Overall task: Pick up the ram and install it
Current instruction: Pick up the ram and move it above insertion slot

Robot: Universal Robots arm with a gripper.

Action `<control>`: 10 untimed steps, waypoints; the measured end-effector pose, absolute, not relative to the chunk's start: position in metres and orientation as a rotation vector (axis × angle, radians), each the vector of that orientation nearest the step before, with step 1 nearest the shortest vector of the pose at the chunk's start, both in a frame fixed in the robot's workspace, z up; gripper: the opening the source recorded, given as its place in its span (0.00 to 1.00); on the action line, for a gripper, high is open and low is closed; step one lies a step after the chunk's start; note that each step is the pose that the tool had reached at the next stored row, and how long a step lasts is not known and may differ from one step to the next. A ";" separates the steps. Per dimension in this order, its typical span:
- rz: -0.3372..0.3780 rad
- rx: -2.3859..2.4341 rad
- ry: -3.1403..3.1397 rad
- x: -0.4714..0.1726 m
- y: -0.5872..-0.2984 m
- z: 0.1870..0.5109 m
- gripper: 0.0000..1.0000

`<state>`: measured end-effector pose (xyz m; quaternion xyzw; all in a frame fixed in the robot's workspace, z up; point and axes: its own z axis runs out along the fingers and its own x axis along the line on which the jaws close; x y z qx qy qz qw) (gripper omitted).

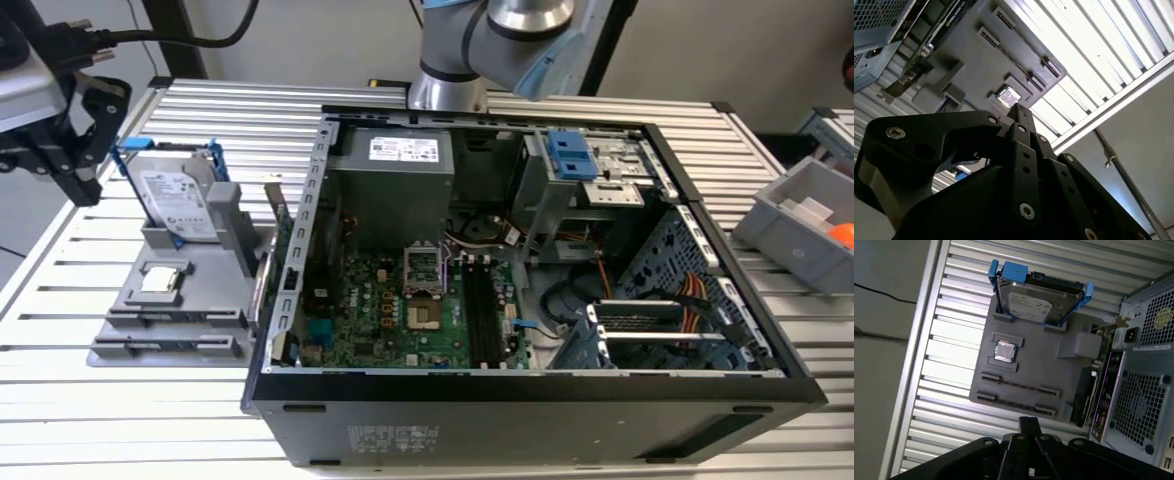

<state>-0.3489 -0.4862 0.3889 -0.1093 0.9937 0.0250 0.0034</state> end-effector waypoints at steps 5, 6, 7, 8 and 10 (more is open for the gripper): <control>0.079 -0.405 3.109 -0.349 -0.486 0.389 0.00; 0.078 -0.417 3.107 -0.349 -0.486 0.389 0.00; 0.079 -0.429 3.106 -0.349 -0.486 0.389 0.00; 0.079 -0.440 3.104 -0.349 -0.486 0.389 0.00; 0.079 -0.463 3.101 -0.349 -0.486 0.389 0.00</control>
